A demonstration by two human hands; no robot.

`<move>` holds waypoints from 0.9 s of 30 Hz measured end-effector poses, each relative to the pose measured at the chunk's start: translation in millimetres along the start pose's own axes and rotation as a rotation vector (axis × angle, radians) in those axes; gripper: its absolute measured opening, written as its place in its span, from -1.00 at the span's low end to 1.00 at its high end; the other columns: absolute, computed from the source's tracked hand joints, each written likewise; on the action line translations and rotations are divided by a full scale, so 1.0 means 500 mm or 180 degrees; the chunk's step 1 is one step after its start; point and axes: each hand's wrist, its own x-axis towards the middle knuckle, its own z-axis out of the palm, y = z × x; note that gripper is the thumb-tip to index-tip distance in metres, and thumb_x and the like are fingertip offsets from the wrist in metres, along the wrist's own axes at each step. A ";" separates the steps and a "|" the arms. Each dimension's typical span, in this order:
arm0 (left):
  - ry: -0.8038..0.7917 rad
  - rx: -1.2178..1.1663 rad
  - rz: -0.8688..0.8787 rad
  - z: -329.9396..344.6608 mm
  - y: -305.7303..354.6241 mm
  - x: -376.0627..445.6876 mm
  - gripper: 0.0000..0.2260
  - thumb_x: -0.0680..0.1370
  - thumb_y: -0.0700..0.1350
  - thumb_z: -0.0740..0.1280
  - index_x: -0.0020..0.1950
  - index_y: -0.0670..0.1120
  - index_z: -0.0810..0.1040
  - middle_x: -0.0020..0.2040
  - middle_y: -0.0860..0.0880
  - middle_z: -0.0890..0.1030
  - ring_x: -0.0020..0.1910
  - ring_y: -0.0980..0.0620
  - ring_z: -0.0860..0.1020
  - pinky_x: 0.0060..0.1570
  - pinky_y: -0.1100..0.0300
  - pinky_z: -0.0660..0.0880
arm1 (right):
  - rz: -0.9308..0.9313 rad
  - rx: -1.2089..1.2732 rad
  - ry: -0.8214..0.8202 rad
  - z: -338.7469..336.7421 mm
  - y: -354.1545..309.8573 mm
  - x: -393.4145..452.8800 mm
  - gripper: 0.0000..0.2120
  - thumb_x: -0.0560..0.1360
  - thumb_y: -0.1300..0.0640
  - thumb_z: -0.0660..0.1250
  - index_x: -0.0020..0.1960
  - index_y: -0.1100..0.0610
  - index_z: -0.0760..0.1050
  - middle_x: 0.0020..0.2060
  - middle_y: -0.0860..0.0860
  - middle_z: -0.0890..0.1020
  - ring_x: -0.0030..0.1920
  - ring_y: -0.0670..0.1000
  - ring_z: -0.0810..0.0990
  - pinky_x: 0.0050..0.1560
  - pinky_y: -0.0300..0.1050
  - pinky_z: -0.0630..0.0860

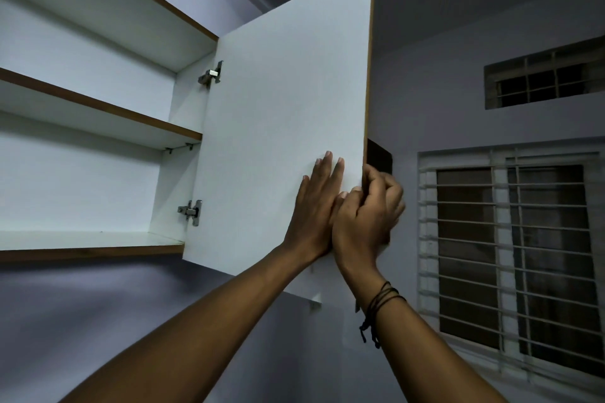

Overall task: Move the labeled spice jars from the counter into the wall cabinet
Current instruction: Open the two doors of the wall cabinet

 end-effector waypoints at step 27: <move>0.0406 0.2797 -0.1350 -0.910 -0.295 -0.312 -0.51 0.69 -0.06 0.07 0.62 -0.06 0.06 0.64 -0.04 0.03 0.62 0.03 -0.07 0.57 0.03 -0.10 | 0.0033 0.2194 -0.2842 0.502 -0.579 -0.466 -0.57 0.66 0.01 0.09 0.48 0.14 0.34 0.44 0.09 0.40 0.43 0.07 0.37 0.31 -0.23 0.21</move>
